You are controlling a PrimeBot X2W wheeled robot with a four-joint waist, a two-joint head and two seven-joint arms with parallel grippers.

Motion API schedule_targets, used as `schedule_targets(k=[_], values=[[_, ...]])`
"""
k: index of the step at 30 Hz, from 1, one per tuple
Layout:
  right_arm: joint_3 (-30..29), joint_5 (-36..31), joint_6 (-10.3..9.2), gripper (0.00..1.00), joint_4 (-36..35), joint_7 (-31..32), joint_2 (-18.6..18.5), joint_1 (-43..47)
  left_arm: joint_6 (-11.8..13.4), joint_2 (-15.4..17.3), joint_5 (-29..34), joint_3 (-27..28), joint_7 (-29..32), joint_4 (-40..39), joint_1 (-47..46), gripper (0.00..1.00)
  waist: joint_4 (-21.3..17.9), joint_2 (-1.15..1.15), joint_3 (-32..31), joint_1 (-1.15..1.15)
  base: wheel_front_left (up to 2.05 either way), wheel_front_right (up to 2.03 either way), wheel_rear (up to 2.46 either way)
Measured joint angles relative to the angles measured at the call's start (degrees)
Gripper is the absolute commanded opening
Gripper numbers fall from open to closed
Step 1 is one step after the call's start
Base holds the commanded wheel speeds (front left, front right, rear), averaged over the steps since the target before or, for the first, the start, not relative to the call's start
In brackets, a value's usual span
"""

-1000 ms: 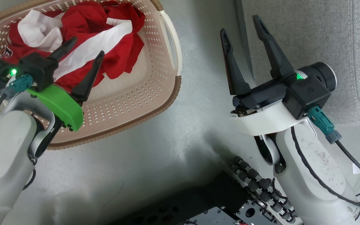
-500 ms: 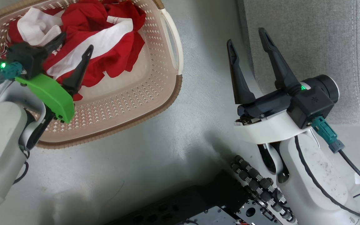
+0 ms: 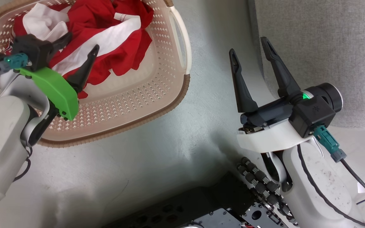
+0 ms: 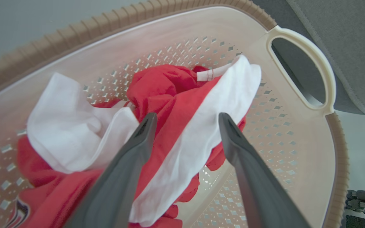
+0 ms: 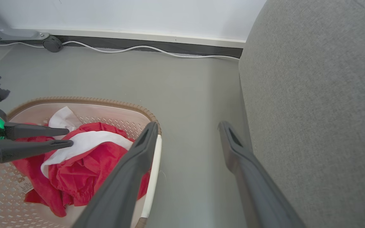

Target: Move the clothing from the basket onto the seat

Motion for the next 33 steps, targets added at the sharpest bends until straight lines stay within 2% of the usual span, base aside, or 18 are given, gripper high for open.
schedule_targets(k=[14,16,17,23,29,33], values=[[-0.3,0.01,0.0,1.0,-0.46,0.0,0.0,0.76,0.0,-1.16,-2.55,-4.36,-0.11,2.0,-1.62,1.0,0.71,0.0,0.03,0.0,0.0,0.0,0.0],[-0.38,0.01,-0.01,1.0,-0.46,0.0,0.0,1.12,0.0,-1.3,-2.57,-4.49,-0.82,2.43,-1.98,0.38,0.74,0.0,0.0,0.0,0.0,0.0,0.0],[-0.41,0.01,0.0,1.0,-0.47,0.0,0.0,1.17,0.0,-1.34,-2.57,-4.71,-0.85,2.57,-2.24,0.0,0.75,0.0,-0.01,0.0,0.0,0.0,0.0],[-0.35,0.18,0.0,1.0,-0.45,0.0,0.0,1.17,0.0,-2.6,-2.66,-5.67,-4.13,3.55,-2.72,0.0,0.7,0.0,-0.47,0.0,0.0,0.0,0.0],[-1.75,0.23,-0.01,1.0,0.67,-0.01,0.09,0.08,0.0,-3.33,-3.68,-2.05,-11.5,2.8,-2.77,0.0,0.98,0.0,-2.37,0.0,0.0,0.0,0.0],[-4.05,-0.52,-0.01,1.0,1.37,0.0,0.01,-1.54,0.0,-3.56,-5.11,0.3,-11.92,1.85,-2.7,0.0,2.07,0.0,-4.6,0.0,0.0,0.0,0.0]])
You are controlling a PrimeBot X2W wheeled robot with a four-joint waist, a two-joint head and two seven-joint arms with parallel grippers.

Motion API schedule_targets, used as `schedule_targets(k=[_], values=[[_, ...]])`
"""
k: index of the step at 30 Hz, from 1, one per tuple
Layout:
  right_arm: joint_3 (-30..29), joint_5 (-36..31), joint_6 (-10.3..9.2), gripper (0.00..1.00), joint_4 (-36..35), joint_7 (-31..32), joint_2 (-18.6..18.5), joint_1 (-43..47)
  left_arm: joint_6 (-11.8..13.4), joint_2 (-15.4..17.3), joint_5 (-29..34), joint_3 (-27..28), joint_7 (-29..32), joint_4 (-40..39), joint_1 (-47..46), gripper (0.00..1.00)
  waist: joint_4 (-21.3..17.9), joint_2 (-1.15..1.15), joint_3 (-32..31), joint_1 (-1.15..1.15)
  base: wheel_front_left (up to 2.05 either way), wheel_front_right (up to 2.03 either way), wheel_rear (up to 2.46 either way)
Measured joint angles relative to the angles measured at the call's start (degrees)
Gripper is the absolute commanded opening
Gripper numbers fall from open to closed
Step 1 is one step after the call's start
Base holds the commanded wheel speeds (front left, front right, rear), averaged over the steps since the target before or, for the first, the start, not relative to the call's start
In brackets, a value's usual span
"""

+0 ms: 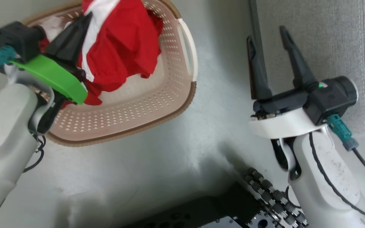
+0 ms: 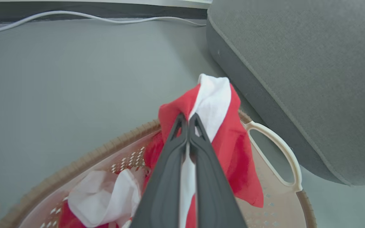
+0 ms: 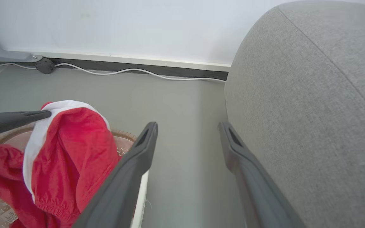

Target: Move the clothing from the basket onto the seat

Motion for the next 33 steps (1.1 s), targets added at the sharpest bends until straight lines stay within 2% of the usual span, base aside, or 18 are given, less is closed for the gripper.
schedule_targets(k=[7,14,21,31,33], values=[[-1.27,-1.32,0.0,1.0,1.34,0.0,-0.03,-2.27,0.0,1.07,-0.85,5.57,0.02,-2.33,1.69,0.0,3.62,0.0,-4.27,0.0,0.0,0.0,0.0],[-1.42,-2.89,0.0,1.0,3.43,-0.01,-0.32,-3.76,0.0,-0.3,-0.26,16.35,0.09,-9.29,4.18,0.0,8.0,0.0,-9.2,0.0,0.0,0.0,0.0],[1.7,-3.53,0.15,1.0,5.97,0.0,-0.51,-4.89,0.0,-0.92,2.66,19.83,0.09,-14.12,7.86,0.0,11.59,0.0,-13.93,0.0,0.0,0.0,0.0],[5.13,-3.75,3.34,1.0,9.09,-0.01,-0.71,-6.0,0.0,-2.53,4.14,20.11,0.09,-18.55,13.95,0.0,16.23,0.0,-22.54,0.0,0.0,0.0,0.0],[6.73,-3.37,4.72,1.0,9.72,-0.01,-0.82,-6.23,0.0,-2.44,4.2,19.72,0.09,-18.57,16.27,0.0,17.3,0.0,-25.16,0.0,0.0,0.0,0.0]])
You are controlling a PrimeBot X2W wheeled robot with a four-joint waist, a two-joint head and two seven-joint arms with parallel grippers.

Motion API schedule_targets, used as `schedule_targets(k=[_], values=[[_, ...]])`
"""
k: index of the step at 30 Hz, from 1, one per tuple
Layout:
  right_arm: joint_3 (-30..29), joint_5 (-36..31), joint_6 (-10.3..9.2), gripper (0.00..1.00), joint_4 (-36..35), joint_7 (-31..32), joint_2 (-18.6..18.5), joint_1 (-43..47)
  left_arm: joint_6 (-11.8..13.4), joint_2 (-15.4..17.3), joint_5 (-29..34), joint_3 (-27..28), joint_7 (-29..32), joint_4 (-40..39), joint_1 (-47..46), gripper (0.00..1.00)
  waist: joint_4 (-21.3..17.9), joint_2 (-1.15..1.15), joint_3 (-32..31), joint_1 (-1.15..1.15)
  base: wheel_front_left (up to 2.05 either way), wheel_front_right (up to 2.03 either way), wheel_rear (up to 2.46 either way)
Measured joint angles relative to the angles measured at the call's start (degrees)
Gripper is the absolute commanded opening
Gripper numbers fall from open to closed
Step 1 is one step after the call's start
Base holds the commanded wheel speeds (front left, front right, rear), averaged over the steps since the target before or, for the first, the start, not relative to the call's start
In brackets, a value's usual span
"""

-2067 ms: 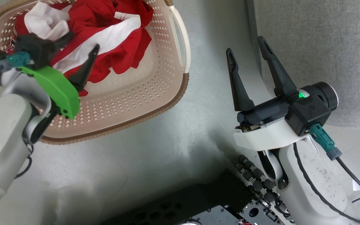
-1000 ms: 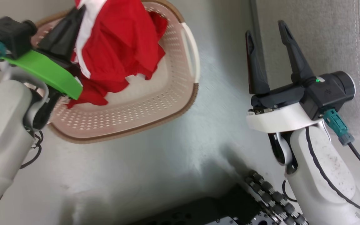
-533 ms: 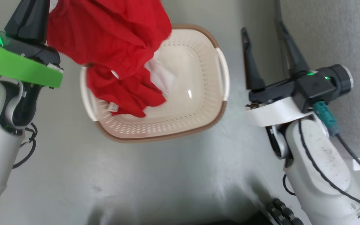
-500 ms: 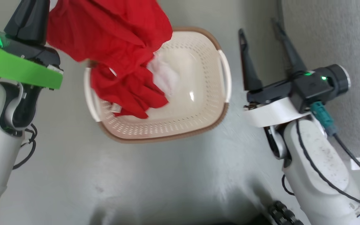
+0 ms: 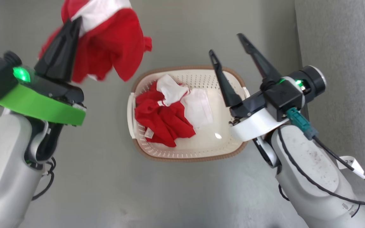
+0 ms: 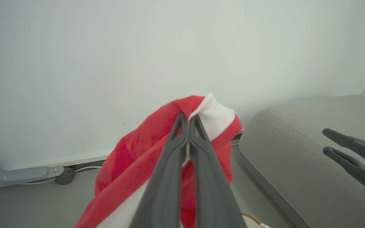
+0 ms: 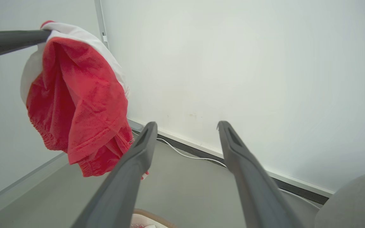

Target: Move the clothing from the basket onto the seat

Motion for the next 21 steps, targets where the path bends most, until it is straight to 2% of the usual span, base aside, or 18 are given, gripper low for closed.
schedule_targets(k=[8,21], values=[[3.39,1.94,2.88,1.0,1.87,0.0,-0.04,-0.34,0.0,-0.14,1.38,-1.68,0.0,-1.22,3.39,0.0,2.07,0.0,-7.04,0.0,0.0,0.0,0.0],[10.69,10.5,7.06,1.0,4.41,0.01,-0.02,2.8,0.01,-1.38,1.6,-6.62,0.58,-3.53,9.04,0.0,4.41,0.0,-18.04,0.0,0.0,0.0,0.0]])
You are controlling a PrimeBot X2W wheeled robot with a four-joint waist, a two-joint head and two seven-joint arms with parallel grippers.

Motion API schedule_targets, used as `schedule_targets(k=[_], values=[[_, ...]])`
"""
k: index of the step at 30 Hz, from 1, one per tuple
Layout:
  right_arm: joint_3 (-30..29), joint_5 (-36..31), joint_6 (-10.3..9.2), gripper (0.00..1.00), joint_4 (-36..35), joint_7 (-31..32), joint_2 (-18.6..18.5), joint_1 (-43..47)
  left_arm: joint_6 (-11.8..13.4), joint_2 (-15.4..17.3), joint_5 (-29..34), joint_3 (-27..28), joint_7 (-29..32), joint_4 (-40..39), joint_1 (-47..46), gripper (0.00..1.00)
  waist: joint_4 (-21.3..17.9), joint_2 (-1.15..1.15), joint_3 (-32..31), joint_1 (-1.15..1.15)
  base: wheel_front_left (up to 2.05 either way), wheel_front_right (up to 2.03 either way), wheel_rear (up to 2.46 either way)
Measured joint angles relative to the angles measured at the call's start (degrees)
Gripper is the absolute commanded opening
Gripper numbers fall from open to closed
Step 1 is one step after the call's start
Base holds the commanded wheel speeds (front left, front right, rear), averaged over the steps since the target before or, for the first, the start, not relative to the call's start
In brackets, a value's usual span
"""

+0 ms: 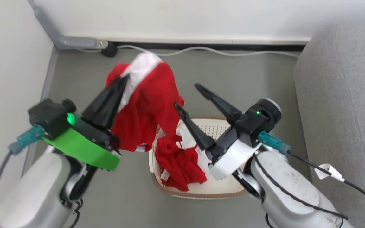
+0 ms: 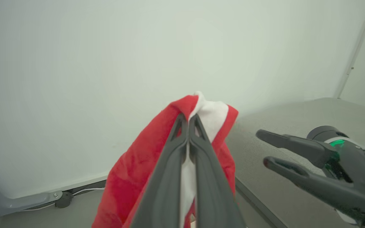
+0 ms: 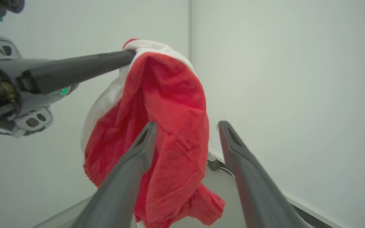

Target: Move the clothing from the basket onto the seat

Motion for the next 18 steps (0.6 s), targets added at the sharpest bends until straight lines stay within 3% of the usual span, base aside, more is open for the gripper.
schedule_targets(k=[15,16,18], values=[[4.72,4.54,1.24,1.0,4.95,0.0,0.05,5.22,0.0,-1.9,-3.5,-8.8,5.42,-9.75,4.83,0.0,0.75,0.0,-11.93,0.0,0.0,0.0,0.0],[5.13,5.25,1.4,0.0,5.19,0.0,0.03,5.93,0.0,-1.93,-3.6,-9.05,5.84,-10.57,4.88,0.0,0.78,0.0,-12.53,0.0,0.0,0.0,0.0],[6.02,7.08,1.43,0.0,5.41,0.0,0.05,7.12,0.0,-1.81,-3.57,-9.33,6.71,-11.35,5.05,0.0,0.83,0.0,-13.53,0.0,0.0,0.0,0.0]])
